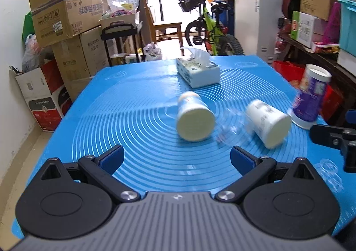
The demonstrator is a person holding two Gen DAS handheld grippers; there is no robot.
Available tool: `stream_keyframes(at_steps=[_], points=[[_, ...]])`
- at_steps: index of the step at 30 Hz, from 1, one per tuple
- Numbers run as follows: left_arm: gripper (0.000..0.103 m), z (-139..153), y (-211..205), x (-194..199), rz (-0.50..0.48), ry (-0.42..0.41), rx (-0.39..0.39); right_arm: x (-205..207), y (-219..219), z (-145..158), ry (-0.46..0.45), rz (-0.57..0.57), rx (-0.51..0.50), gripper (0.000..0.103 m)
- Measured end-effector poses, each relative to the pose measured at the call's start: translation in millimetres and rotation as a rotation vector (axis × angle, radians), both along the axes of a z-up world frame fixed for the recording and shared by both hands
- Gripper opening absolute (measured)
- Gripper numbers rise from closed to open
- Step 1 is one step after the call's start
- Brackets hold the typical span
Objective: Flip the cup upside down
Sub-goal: 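Reach the left gripper to the sailboat-print paper cup and grasp it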
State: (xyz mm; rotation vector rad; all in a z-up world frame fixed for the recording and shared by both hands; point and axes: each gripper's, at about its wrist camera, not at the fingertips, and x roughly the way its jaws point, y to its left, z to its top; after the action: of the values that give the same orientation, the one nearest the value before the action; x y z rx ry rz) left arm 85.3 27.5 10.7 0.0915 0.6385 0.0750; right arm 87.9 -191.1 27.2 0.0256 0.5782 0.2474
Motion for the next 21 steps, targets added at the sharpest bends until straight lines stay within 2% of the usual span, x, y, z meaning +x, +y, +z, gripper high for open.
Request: stream_keyframes(at_steps=[12, 21], points=[[0.101, -14.0, 7.1, 81.2, 0.023, 0.044, -0.017, 81.1, 9.0, -10.5, 0.036, -0.022, 0.000, 0.100], [0.100, -32.8, 12.7, 136.5, 0.044, 0.147, -0.100, 116.0, 20.2, -22.4, 0.061, -0.018, -0.022, 0.100]])
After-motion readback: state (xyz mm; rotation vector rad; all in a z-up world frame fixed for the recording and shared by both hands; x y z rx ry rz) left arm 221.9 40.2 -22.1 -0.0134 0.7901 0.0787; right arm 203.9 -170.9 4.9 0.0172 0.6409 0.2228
